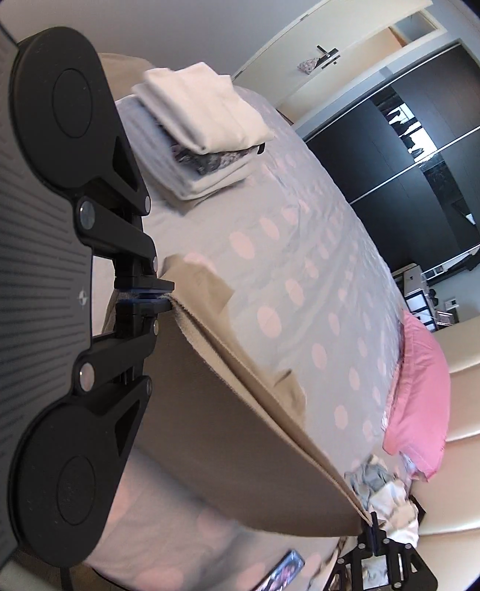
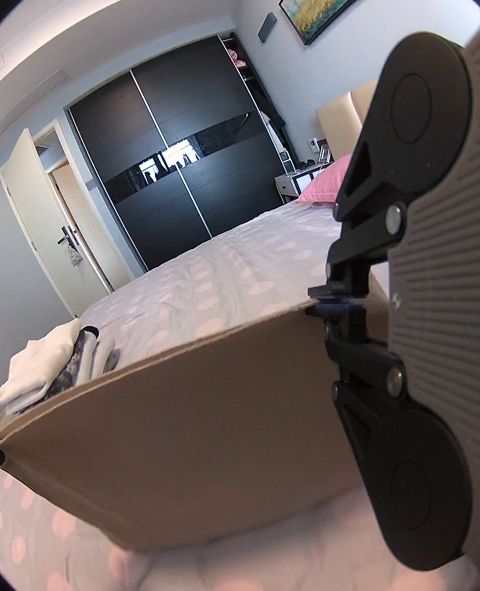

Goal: Fold clothes
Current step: 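Lift the hem with both grippers and fold it up toward the collar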

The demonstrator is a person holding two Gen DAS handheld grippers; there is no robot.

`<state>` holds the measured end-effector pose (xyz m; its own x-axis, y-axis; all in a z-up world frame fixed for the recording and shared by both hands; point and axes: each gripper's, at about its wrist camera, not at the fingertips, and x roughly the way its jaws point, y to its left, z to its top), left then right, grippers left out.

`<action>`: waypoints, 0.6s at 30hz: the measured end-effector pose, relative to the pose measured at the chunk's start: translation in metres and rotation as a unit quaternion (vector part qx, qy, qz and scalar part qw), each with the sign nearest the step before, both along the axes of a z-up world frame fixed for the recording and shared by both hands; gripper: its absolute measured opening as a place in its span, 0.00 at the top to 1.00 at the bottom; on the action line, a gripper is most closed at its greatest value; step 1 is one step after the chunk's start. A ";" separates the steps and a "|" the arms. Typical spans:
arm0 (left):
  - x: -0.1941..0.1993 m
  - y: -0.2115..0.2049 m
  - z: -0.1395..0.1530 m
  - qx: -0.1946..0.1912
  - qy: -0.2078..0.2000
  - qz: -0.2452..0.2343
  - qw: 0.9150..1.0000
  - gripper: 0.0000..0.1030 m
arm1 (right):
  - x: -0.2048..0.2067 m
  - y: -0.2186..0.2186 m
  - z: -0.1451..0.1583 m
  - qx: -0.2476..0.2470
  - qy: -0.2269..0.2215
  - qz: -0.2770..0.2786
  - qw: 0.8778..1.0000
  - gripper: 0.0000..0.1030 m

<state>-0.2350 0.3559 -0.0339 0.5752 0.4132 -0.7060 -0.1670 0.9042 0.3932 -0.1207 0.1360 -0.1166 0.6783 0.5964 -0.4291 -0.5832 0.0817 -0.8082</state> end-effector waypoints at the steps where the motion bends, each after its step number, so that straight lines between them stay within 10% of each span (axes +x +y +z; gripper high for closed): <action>1: 0.010 0.007 0.000 0.005 0.005 -0.001 1.000 0.99 | 0.009 0.009 0.001 -0.001 0.000 0.000 1.000 0.98; 18: 0.149 0.146 -0.108 -0.096 0.106 0.045 0.989 0.99 | 0.165 0.168 -0.081 -0.043 0.172 -0.051 0.983 0.98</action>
